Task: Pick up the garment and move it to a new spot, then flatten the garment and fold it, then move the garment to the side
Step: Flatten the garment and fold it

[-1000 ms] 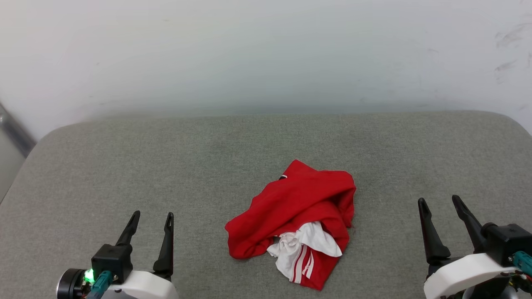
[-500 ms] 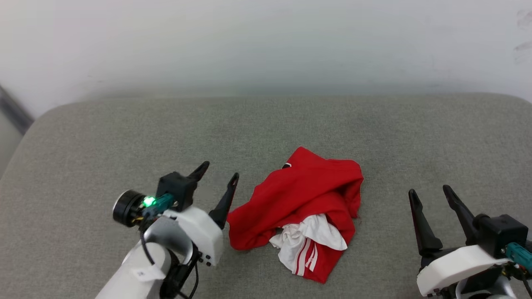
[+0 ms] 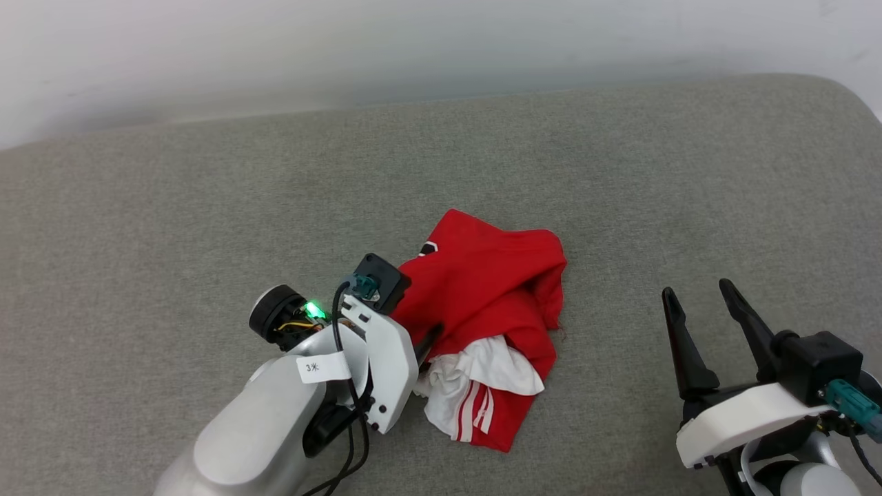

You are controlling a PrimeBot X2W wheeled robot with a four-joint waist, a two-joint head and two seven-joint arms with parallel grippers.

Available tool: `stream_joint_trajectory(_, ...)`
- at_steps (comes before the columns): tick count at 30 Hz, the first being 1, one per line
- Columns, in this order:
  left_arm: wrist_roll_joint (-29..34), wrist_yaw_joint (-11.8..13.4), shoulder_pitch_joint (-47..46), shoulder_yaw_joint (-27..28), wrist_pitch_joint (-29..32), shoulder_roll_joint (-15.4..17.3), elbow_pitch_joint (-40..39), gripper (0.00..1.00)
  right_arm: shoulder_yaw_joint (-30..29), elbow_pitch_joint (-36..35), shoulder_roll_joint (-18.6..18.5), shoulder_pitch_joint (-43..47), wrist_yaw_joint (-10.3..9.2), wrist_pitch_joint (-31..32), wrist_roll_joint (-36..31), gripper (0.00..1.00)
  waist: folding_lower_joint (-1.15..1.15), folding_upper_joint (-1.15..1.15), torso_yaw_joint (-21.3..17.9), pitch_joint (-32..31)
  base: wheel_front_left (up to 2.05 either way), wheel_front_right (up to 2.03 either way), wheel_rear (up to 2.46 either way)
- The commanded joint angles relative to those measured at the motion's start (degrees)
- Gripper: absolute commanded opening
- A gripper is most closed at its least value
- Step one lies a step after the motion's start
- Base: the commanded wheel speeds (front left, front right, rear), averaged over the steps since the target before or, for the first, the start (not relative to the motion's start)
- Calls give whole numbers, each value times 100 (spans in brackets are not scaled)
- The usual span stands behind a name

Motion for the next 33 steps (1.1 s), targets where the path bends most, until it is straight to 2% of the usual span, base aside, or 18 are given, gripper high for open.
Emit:
stream_joint_trajectory(1, -103, -25, -91, -111, 172, 58, 95, 100, 23, 34, 1, -83, -2, -44, 42, 100, -1, 0, -121, 68, 0, 0, 0)
stream_joint_trajectory(3, -215, -29, -175, -229, 369, 92, 178, 100, 13, 70, 1, -96, -3, -69, 54, 100, -1, 0, -164, 89, 0, 0, 0)
stream_joint_trajectory(4, -272, -33, -216, -279, 453, 110, 200, 73, 7, 83, 1, -105, -2, -88, 53, 100, -1, 0, -181, 103, 0, 0, 0)
stream_joint_trajectory(5, -323, -36, -253, -331, 516, 133, 217, 34, 9, 96, 1, -120, -2, -99, 61, 100, -1, 0, -195, 113, 0, 0, 0)
stream_joint_trajectory(6, -364, -36, -285, -366, 538, 156, 217, 0, 3, 110, 1, -129, -2, -117, 70, 100, -1, 0, -206, 121, 0, 0, 0)
stream_joint_trajectory(12, -375, -36, -451, -365, 263, 237, 209, 0, -29, 174, 1, -135, -2, -167, 97, 100, -1, 0, -205, 119, 0, 0, 0)
stream_joint_trajectory(14, -311, 91, -504, -244, -134, 215, 179, 0, -43, 226, 1, -115, -2, -193, 109, 100, -1, 0, -158, 50, 0, 0, 0)
stream_joint_trajectory(15, -311, 91, -504, -244, -134, 215, 179, 0, -43, 226, 1, -115, -2, -193, 109, 100, -1, 0, -158, 50, 0, 0, 0)
stream_joint_trajectory(18, -284, 356, -538, 11, -595, 239, 114, 0, -46, 282, 1, -69, -2, -204, 141, 100, -1, 0, -85, -48, 0, 0, 0)
stream_joint_trajectory(23, -470, 910, -222, 606, -1113, 464, 99, 0, -62, 327, 1, 14, -3, -179, 144, 100, -1, 0, 32, -205, 0, 0, 0)
stream_joint_trajectory(29, -1020, 1457, 521, 1376, -1235, 860, 245, 0, -97, 312, 1, 54, -3, -178, 162, 100, -1, 0, 143, -256, 0, 0, 0)
stream_joint_trajectory(33, -1316, 1620, 1096, 1640, -1221, 1014, 323, 0, -97, 305, 1, 34, -2, -184, 160, 100, -1, 0, 199, -235, 0, 0, 0)
